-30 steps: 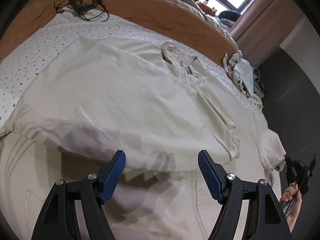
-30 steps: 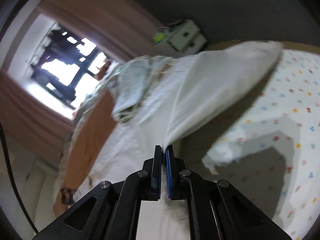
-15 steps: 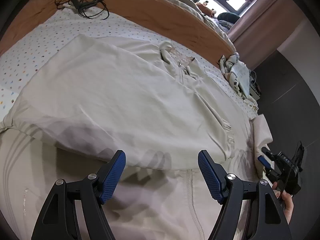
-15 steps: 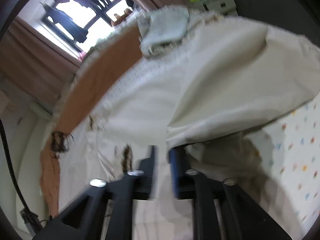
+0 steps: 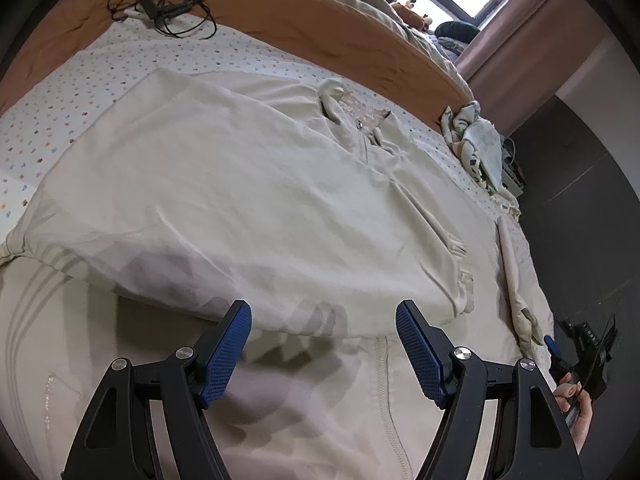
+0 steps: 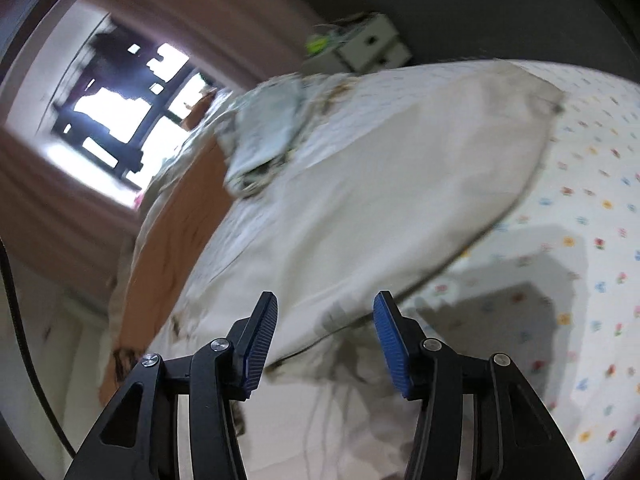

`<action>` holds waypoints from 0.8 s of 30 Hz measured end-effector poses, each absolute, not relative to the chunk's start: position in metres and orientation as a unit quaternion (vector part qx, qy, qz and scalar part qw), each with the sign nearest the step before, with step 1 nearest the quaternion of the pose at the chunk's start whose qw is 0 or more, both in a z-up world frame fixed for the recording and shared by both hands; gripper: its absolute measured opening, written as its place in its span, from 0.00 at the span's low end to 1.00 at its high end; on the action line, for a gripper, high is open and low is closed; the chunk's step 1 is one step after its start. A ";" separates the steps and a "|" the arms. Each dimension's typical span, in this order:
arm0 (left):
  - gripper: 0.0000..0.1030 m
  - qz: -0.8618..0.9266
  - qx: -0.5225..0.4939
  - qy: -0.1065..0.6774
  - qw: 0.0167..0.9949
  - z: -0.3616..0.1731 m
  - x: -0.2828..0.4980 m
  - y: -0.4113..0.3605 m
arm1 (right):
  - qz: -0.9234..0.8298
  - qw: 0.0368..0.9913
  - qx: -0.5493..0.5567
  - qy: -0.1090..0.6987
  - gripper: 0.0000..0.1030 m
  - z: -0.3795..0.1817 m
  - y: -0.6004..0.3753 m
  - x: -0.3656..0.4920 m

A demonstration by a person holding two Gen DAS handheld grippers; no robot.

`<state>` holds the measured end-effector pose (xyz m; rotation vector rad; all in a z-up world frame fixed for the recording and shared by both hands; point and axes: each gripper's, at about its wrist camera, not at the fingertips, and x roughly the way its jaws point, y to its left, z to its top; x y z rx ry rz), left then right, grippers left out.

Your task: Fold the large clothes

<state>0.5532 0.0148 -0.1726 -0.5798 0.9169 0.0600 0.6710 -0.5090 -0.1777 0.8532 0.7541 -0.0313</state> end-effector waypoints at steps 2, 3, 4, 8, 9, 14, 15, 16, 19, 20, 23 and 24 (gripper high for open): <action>0.73 0.030 -0.276 0.438 0.855 -0.174 0.554 0.015 | -0.032 0.838 0.410 0.359 0.50 -0.186 -0.520 0.671; 0.73 0.031 -0.276 0.439 0.855 -0.175 0.555 0.015 | -0.037 0.834 0.416 0.360 0.50 -0.189 -0.526 0.671; 0.73 0.032 -0.275 0.439 0.855 -0.175 0.555 0.015 | -0.040 0.830 0.424 0.360 0.50 -0.194 -0.531 0.670; 0.73 0.034 -0.272 0.441 0.855 -0.177 0.556 0.016 | -0.061 0.813 0.451 0.362 0.50 -0.211 -0.551 0.670; 0.73 0.034 -0.271 0.442 0.855 -0.177 0.556 0.016 | -0.066 0.811 0.455 0.362 0.50 -0.215 -0.554 0.670; 0.73 0.033 -0.272 0.444 0.853 -0.178 0.555 0.017 | -0.079 0.810 0.477 0.332 0.50 -0.226 -0.577 0.671; 0.73 0.032 -0.274 0.444 0.853 -0.178 0.555 0.017 | -0.081 0.813 0.476 0.325 0.48 -0.227 -0.582 0.673; 0.73 0.031 -0.274 0.444 0.853 -0.178 0.555 0.017 | -0.081 0.813 0.477 0.323 0.45 -0.229 -0.584 0.675; 0.73 0.031 -0.275 0.441 0.854 -0.176 0.554 0.018 | -0.083 0.807 0.489 0.321 0.13 -0.234 -0.587 0.672; 0.73 0.031 -0.277 0.440 0.854 -0.176 0.553 0.019 | -0.071 0.806 0.491 0.323 0.05 -0.235 -0.586 0.672; 0.73 0.029 -0.282 0.437 0.854 -0.173 0.553 0.019 | -0.069 0.819 0.477 0.312 0.05 -0.222 -0.582 0.667; 0.73 0.028 -0.284 0.435 0.854 -0.172 0.552 0.020 | -0.060 0.825 0.473 0.303 0.04 -0.212 -0.578 0.667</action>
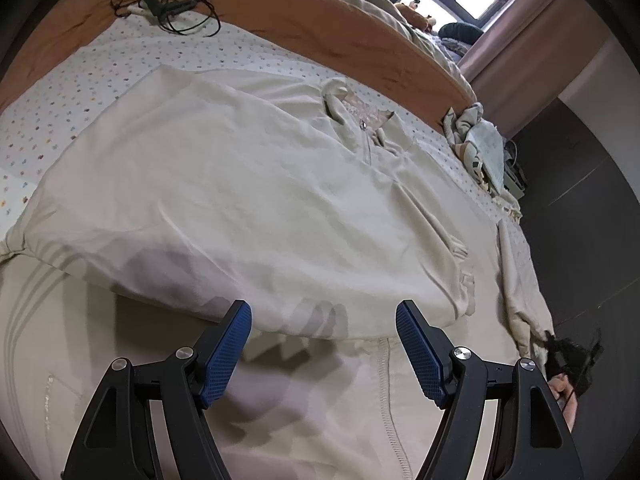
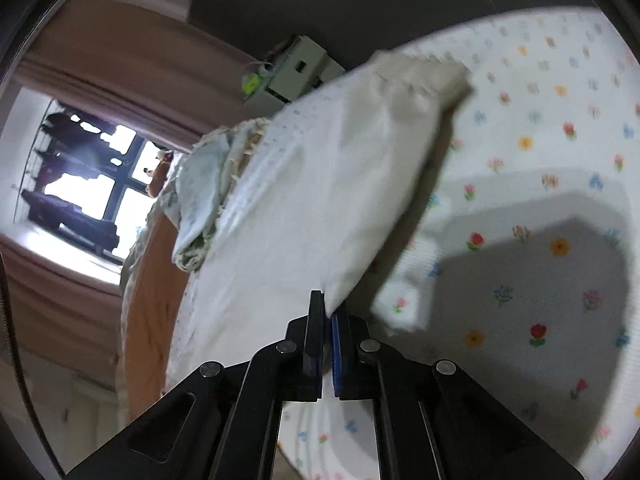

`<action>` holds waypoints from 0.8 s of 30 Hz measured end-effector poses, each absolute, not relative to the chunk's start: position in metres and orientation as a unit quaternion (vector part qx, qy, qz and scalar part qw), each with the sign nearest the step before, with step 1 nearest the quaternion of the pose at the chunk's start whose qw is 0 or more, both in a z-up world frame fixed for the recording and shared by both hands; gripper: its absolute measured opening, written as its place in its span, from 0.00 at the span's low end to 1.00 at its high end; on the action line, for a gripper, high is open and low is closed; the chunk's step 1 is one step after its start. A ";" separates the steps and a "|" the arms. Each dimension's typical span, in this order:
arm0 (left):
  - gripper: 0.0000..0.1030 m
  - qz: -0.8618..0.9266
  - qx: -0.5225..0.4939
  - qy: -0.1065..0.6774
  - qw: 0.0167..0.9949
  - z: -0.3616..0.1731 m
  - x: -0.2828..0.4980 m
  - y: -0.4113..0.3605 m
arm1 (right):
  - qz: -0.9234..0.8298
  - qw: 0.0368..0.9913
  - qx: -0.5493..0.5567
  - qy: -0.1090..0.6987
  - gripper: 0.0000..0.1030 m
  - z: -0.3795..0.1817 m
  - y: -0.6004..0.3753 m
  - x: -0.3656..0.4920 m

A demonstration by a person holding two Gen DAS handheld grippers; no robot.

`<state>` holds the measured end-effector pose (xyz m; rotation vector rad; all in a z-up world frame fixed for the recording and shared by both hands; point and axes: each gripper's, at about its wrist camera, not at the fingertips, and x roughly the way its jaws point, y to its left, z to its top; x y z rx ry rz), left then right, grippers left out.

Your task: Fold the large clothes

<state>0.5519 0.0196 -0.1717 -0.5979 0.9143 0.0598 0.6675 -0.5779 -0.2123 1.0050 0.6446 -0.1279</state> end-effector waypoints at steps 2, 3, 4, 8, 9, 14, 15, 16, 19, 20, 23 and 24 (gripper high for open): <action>0.73 0.028 -0.290 0.431 0.854 -0.169 0.551 0.020 | -0.038 0.840 0.463 0.281 0.04 -0.187 -0.567 0.664; 0.73 0.028 -0.293 0.428 0.854 -0.167 0.550 0.022 | -0.028 0.847 0.455 0.273 0.04 -0.175 -0.561 0.663; 0.73 0.027 -0.296 0.426 0.855 -0.165 0.549 0.023 | -0.018 0.854 0.447 0.265 0.04 -0.161 -0.552 0.662; 0.73 0.025 -0.304 0.411 0.859 -0.154 0.544 0.028 | 0.037 0.879 0.415 0.230 0.04 -0.104 -0.514 0.653; 0.73 0.025 -0.306 0.408 0.860 -0.151 0.542 0.029 | 0.048 0.884 0.407 0.225 0.04 -0.094 -0.503 0.651; 0.73 0.031 -0.312 0.394 0.864 -0.139 0.536 0.038 | 0.105 0.897 0.370 0.220 0.04 -0.057 -0.446 0.649; 0.73 0.031 -0.316 0.390 0.864 -0.136 0.535 0.041 | 0.117 0.897 0.363 0.224 0.04 -0.052 -0.433 0.650; 0.73 0.032 -0.318 0.387 0.865 -0.134 0.533 0.043 | 0.124 0.897 0.357 0.227 0.04 -0.050 -0.424 0.650; 0.73 0.037 -0.326 0.375 0.867 -0.128 0.528 0.051 | 0.148 0.900 0.330 0.244 0.04 -0.045 -0.384 0.654; 0.73 0.038 -0.330 0.371 0.867 -0.127 0.527 0.055 | 0.156 0.899 0.323 0.250 0.04 -0.045 -0.374 0.655; 0.73 0.042 -0.346 0.364 0.864 -0.126 0.524 0.066 | 0.180 0.899 0.295 0.269 0.04 -0.048 -0.339 0.656; 0.73 0.045 -0.351 0.362 0.863 -0.127 0.523 0.071 | 0.190 0.899 0.279 0.278 0.04 -0.048 -0.326 0.657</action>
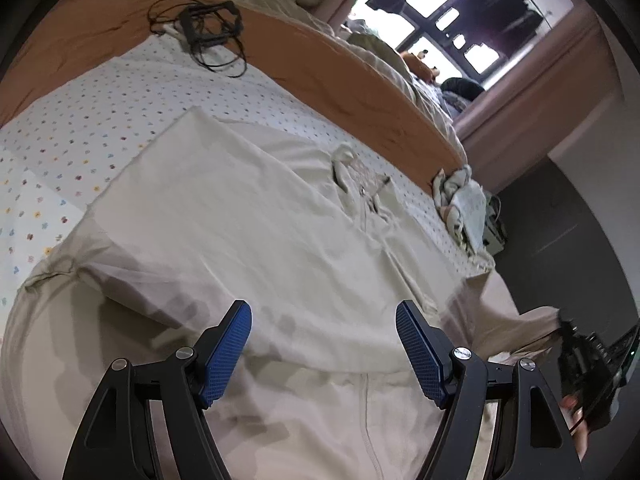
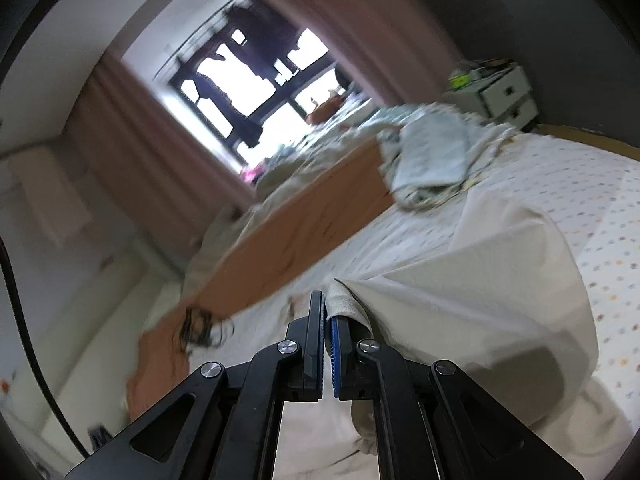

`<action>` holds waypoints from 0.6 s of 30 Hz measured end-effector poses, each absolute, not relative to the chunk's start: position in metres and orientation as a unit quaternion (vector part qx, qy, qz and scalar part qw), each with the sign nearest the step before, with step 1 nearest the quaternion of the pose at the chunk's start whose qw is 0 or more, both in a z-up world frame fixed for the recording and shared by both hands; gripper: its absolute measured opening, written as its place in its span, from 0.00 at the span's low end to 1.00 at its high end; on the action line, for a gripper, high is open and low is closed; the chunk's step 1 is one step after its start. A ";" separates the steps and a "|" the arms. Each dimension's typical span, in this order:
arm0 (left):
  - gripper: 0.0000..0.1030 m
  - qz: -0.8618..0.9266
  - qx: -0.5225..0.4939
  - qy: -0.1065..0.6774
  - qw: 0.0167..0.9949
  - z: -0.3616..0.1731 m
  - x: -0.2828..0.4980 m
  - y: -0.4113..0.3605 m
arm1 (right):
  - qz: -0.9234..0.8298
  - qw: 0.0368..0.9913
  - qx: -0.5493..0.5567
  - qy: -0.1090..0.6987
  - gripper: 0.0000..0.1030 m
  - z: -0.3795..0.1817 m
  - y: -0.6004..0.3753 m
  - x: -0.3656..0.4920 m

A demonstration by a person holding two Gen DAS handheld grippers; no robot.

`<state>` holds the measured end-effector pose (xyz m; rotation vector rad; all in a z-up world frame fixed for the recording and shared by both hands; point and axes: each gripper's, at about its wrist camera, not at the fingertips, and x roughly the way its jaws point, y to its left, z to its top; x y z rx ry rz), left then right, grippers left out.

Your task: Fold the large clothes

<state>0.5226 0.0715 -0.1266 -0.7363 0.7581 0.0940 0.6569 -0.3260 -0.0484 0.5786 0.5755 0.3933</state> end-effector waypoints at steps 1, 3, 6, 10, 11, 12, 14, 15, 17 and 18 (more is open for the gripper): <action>0.73 0.048 -0.355 0.360 0.861 -0.127 0.521 0.076 | 0.203 0.899 0.260 0.290 0.04 -0.050 -0.309 0.659; 0.73 0.055 -0.361 0.357 0.860 -0.127 0.520 0.084 | 0.220 0.897 0.229 0.309 0.04 -0.054 -0.284 0.660; 0.73 0.066 -0.374 0.351 0.856 -0.128 0.516 0.097 | 0.240 0.888 0.168 0.355 0.04 -0.070 -0.242 0.666; 0.73 0.077 -0.388 0.345 0.851 -0.130 0.512 0.108 | 0.265 0.856 0.121 0.427 0.05 -0.102 -0.202 0.666; 0.73 0.078 -0.389 0.344 0.851 -0.131 0.512 0.109 | 0.263 0.849 0.113 0.445 0.05 -0.109 -0.196 0.665; 0.73 0.079 -0.388 0.345 0.851 -0.131 0.511 0.110 | 0.260 0.841 0.107 0.463 0.08 -0.116 -0.192 0.666; 0.73 0.080 -0.389 0.345 0.851 -0.131 0.511 0.110 | 0.266 0.822 0.121 0.489 0.22 -0.128 -0.192 0.665; 0.73 0.080 -0.389 0.344 0.851 -0.131 0.511 0.110 | 0.270 0.815 0.137 0.493 0.37 -0.129 -0.197 0.662; 0.73 0.078 -0.388 0.345 0.851 -0.131 0.511 0.110 | 0.266 0.815 0.158 0.489 0.49 -0.125 -0.208 0.652; 0.73 0.077 -0.386 0.345 0.852 -0.131 0.511 0.109 | 0.263 0.820 0.162 0.483 0.49 -0.119 -0.215 0.647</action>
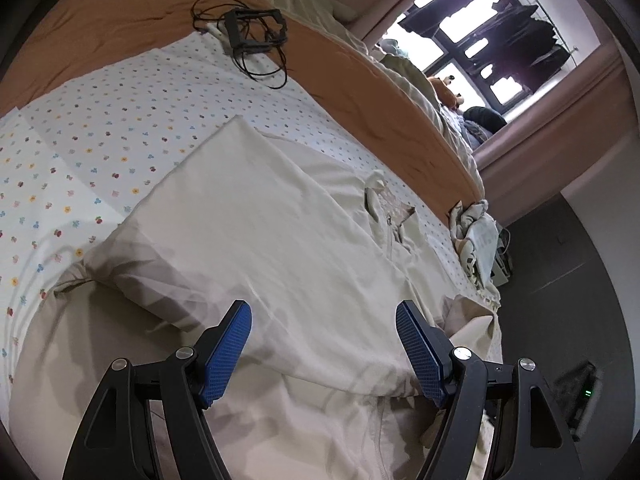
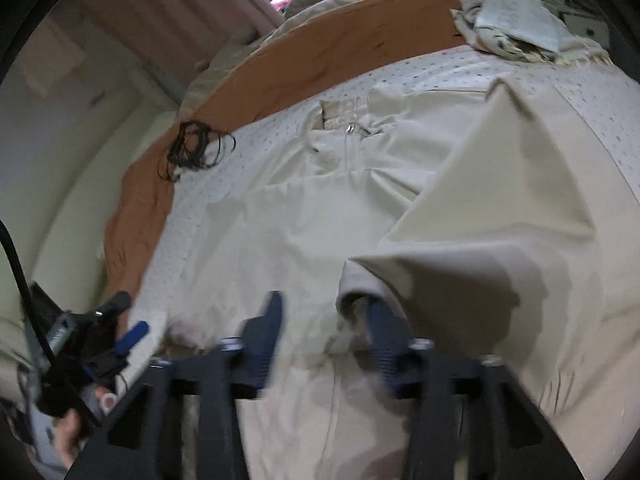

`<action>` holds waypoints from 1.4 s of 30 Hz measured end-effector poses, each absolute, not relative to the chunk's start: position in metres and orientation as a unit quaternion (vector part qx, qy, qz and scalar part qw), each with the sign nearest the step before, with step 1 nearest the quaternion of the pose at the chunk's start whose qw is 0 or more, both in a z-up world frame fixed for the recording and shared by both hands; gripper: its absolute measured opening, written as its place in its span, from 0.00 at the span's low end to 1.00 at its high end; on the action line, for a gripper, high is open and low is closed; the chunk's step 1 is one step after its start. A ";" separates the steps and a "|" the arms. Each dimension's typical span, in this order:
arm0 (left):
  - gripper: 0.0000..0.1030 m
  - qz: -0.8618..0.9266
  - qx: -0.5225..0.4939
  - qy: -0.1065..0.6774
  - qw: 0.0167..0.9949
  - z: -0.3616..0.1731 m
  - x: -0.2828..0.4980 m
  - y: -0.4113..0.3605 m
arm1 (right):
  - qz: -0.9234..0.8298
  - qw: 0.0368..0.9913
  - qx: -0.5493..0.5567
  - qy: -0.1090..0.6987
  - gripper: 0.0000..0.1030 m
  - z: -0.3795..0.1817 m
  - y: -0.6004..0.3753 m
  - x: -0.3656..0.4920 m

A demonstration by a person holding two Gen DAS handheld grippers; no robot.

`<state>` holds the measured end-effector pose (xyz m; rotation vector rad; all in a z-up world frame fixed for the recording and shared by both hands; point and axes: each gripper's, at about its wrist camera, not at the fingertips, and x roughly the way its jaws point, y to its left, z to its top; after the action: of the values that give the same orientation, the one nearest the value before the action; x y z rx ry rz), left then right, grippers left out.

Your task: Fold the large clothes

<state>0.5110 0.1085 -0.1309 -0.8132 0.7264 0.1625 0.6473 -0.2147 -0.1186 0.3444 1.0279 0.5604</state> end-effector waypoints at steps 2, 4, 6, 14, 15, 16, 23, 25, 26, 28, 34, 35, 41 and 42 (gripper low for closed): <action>0.73 0.074 -0.385 0.348 0.852 -0.131 0.512 0.105 | 0.253 0.832 0.172 0.463 0.56 -0.105 -0.231 0.636; 0.73 0.069 -0.383 0.350 0.852 -0.131 0.513 0.101 | 0.234 0.846 0.181 0.443 0.67 -0.097 -0.249 0.626; 0.73 0.067 -0.376 0.350 0.856 -0.129 0.513 0.097 | 0.209 0.853 0.197 0.436 0.68 -0.097 -0.266 0.621; 0.73 0.069 -0.368 0.349 0.859 -0.127 0.514 0.092 | 0.111 0.820 0.261 0.496 0.69 -0.160 -0.324 0.608; 0.73 0.070 -0.369 0.350 0.858 -0.128 0.514 0.093 | 0.109 0.815 0.269 0.501 0.69 -0.166 -0.327 0.607; 0.73 0.071 -0.370 0.351 0.858 -0.129 0.514 0.094 | 0.107 0.811 0.277 0.505 0.69 -0.171 -0.329 0.607; 0.73 0.073 -0.372 0.352 0.856 -0.130 0.514 0.095 | 0.107 0.767 0.358 0.521 0.69 -0.219 -0.330 0.620; 0.73 0.073 -0.375 0.351 0.855 -0.130 0.513 0.097 | 0.096 0.774 0.370 0.505 0.60 -0.222 -0.332 0.623; 0.73 0.073 -0.377 0.350 0.855 -0.130 0.512 0.097 | 0.084 0.781 0.360 0.503 0.38 -0.221 -0.332 0.626; 0.73 0.072 -0.379 0.347 0.855 -0.129 0.511 0.099 | 0.080 0.784 0.358 0.501 0.13 -0.222 -0.331 0.625; 0.73 0.081 -0.393 0.334 0.853 -0.125 0.505 0.112 | 0.122 0.849 0.323 0.400 0.07 -0.148 -0.324 0.606; 0.73 0.083 -0.395 0.331 0.853 -0.124 0.503 0.115 | 0.132 0.856 0.315 0.387 0.07 -0.136 -0.320 0.605; 0.73 0.092 -0.403 0.315 0.854 -0.115 0.495 0.131 | 0.189 0.882 0.264 0.342 0.06 -0.075 -0.278 0.607; 0.73 0.094 -0.405 0.313 0.854 -0.113 0.493 0.134 | 0.199 0.882 0.259 0.340 0.06 -0.068 -0.270 0.608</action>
<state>0.4929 0.1338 -0.1135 -0.8513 0.6579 0.1976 0.6083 -0.2703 -0.0684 0.5385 0.7085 0.4148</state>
